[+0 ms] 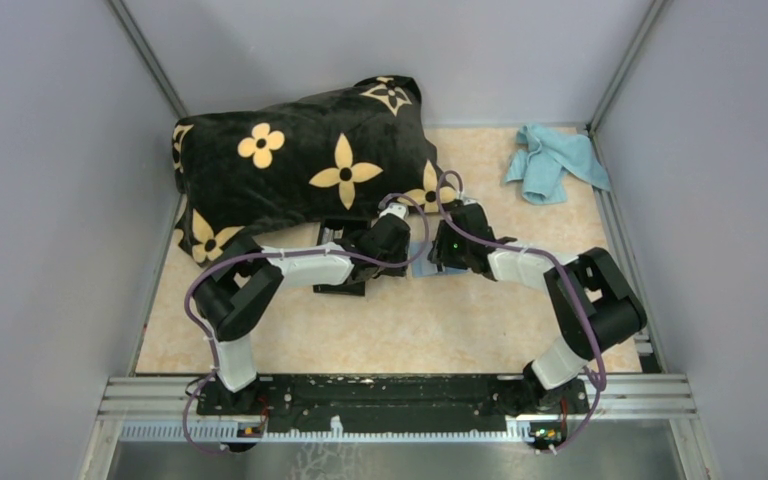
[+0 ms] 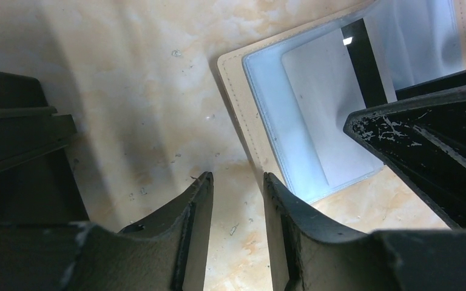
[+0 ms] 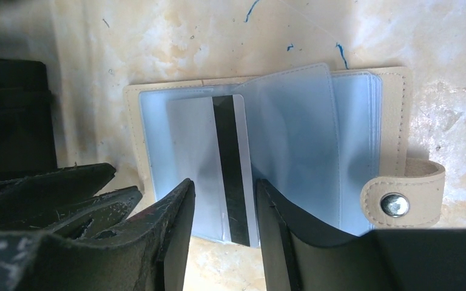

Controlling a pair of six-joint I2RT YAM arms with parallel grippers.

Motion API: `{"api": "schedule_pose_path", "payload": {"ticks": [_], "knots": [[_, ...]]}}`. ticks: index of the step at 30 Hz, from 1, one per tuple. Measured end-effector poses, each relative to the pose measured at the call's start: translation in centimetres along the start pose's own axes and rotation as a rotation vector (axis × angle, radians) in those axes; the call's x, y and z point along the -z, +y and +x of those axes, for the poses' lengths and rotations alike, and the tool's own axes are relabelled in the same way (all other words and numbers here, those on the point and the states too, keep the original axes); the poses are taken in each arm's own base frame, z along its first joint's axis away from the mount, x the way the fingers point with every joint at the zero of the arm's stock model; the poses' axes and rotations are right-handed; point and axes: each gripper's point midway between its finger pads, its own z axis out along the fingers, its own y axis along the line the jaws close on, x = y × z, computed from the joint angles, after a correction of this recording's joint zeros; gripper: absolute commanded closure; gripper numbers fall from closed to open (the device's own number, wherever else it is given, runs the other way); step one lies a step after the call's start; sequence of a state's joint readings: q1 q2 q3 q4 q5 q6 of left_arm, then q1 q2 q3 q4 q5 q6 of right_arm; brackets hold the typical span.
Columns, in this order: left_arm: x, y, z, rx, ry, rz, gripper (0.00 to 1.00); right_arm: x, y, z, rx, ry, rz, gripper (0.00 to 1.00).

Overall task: Put the credit cards into the card holder
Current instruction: Insert the credit card into the card holder.

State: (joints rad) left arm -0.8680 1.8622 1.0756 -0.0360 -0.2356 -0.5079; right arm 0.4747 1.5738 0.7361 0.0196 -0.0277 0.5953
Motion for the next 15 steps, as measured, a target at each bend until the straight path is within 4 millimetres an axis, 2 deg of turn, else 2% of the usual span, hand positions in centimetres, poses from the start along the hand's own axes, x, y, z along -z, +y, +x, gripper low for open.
{"api": "schedule_pose_path", "payload": {"ticks": [9, 15], "knots": [[-0.05, 0.16, 0.01, 0.001, -0.003, -0.007, 0.64, 0.12, 0.02, 0.07, 0.025, 0.009, 0.013, 0.57], [-0.17, 0.14, 0.01, 0.001, -0.005, -0.006, 0.65, 0.25, -0.05, 0.15, 0.046, 0.017, 0.029, 0.57]]}}
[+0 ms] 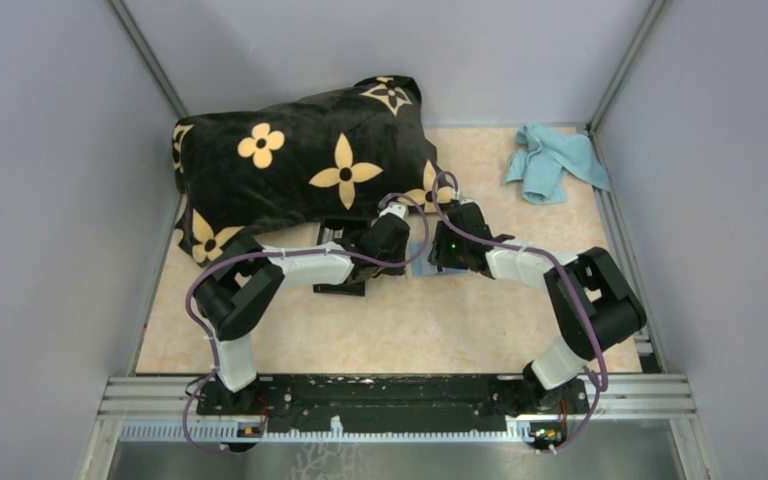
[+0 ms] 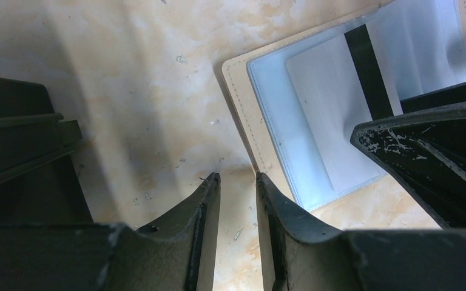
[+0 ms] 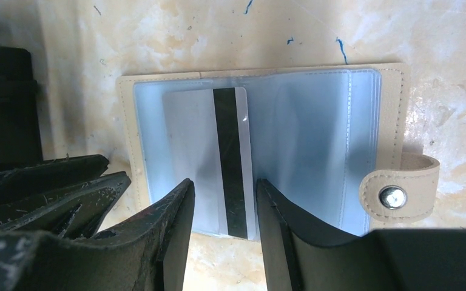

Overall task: Put the credit cards into the card holder
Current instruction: Insert the credit card into the card holder.

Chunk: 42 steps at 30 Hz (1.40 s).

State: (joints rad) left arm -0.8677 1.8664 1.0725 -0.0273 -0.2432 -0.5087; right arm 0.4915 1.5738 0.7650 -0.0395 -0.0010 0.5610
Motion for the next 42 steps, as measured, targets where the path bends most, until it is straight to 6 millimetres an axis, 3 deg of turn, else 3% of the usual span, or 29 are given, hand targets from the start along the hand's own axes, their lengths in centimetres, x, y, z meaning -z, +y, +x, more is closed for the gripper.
{"api": "schedule_pose_path", "payload": {"ticks": [9, 18, 22, 28, 36, 42], "knots": [[-0.2, -0.2, -0.2, 0.001, -0.005, 0.004, 0.65, 0.5, -0.1, 0.2, 0.018, 0.011, 0.009, 0.58], [-0.3, -0.3, -0.3, 0.004, -0.01, 0.007, 0.65, 1.7, 0.6, -1.0, 0.035, -0.038, -0.009, 0.6], [-0.4, -0.3, -0.3, 0.007, -0.012, 0.009, 0.65, 1.9, 0.4, -1.5, 0.045, -0.057, 0.004, 0.7], [-0.4, -0.3, -0.3, 0.007, -0.012, 0.009, 0.65, 1.9, -0.3, -1.6, 0.06, -0.066, 0.041, 0.99], [-0.4, -0.3, -0.3, 0.007, -0.012, 0.009, 0.65, 1.6, -1.0, -2.3, 0.071, -0.085, 0.09, 1.0], [-0.4, -0.3, -0.3, 0.007, -0.012, 0.009, 0.65, 0.8, -1.6, -1.6, 0.076, -0.061, 0.118, 1.0]]}}
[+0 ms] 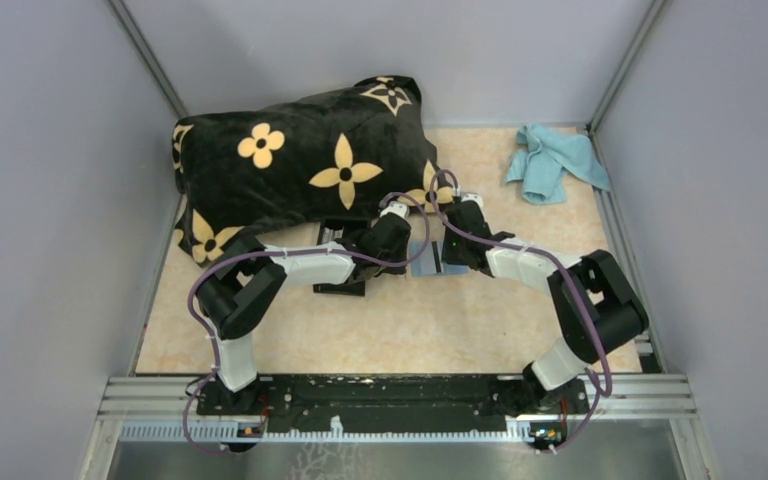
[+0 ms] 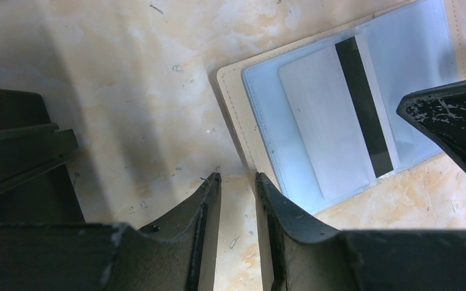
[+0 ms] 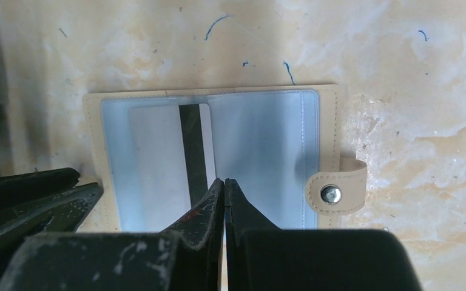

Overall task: Put the credit cards into the card holder
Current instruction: Insert the credit card into the card holder.

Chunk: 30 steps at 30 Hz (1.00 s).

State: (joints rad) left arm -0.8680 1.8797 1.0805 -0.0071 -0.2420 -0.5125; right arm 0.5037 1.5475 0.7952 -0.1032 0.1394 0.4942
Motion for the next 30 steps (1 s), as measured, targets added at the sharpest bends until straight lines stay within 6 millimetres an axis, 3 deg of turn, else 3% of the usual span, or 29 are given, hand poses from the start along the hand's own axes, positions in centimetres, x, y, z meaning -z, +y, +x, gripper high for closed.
{"api": "schedule_pose_path", "payload": {"ticks": [19, 30], "knots": [[-0.2, -0.2, -0.1, 0.002, -0.003, 0.009, 0.65, -1.1, 0.1, 0.7, 0.007, 0.028, -0.001, 1.0], [-0.4, -0.5, -0.2, 0.005, -0.009, 0.019, 0.65, -1.4, 2.2, 0.5, 0.035, 0.028, -0.036, 1.0]]}}
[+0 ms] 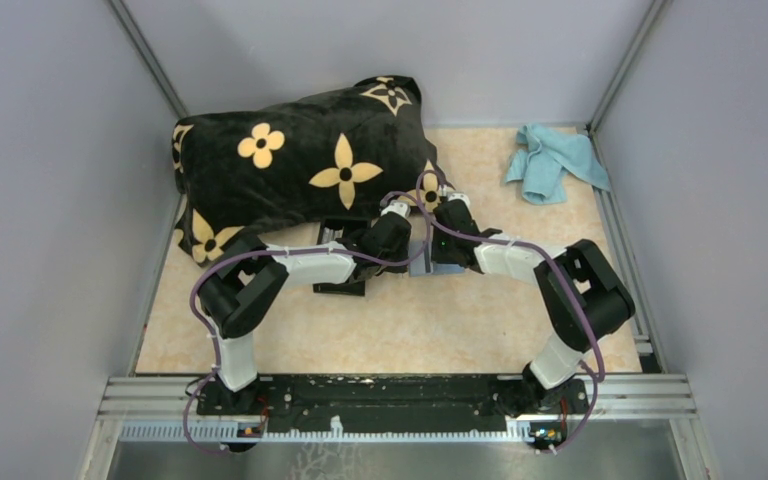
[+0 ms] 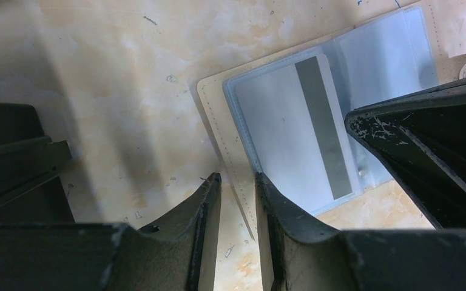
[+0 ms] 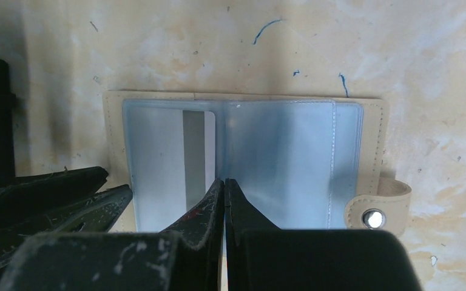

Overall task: Put the credit cards into the card holder
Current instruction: Insert the credit card into the card holder.

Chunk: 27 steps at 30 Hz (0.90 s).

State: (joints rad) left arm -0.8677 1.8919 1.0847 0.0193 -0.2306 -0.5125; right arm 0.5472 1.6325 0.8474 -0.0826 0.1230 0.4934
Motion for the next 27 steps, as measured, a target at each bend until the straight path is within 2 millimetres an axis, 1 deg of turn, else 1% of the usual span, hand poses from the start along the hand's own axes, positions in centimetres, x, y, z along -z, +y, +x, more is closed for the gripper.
{"api": "schedule_pose_path", "payload": {"ticks": [8, 13, 15, 17, 20, 21, 24, 27], "knots": [[0.0, -0.1, 0.0, 0.0, 0.0, 0.006, 0.64, 0.0, 0.2, 0.1, 0.006, 0.006, 0.004, 1.0], [0.0, -0.1, -0.1, 0.001, -0.001, 0.005, 0.59, 0.0, 0.1, 0.0, 0.007, 0.005, 0.011, 1.0], [0.1, -0.1, -0.1, 0.001, -0.003, 0.003, 0.55, 0.0, -0.1, 0.0, 0.008, 0.002, 0.017, 0.96], [0.3, 0.1, -0.2, 0.0, -0.001, -0.003, 0.53, 0.0, -0.1, -0.1, 0.01, 0.0, 0.022, 0.89], [0.6, 0.4, 0.0, -0.005, 0.009, -0.019, 0.51, 0.1, -0.1, -0.2, 0.015, -0.003, 0.025, 0.76], [0.7, 0.5, 0.0, -0.007, 0.014, -0.026, 0.51, 0.1, -0.1, -0.4, 0.017, -0.007, 0.024, 0.74], [1.3, 1.1, 0.2, -0.014, 0.029, -0.051, 0.49, 0.6, 0.1, -1.0, 0.028, -0.018, 0.019, 0.7], [2.1, 1.2, -0.4, -0.013, 0.021, -0.059, 0.49, 1.2, 0.5, -1.9, 0.033, -0.044, 0.006, 0.68]]}}
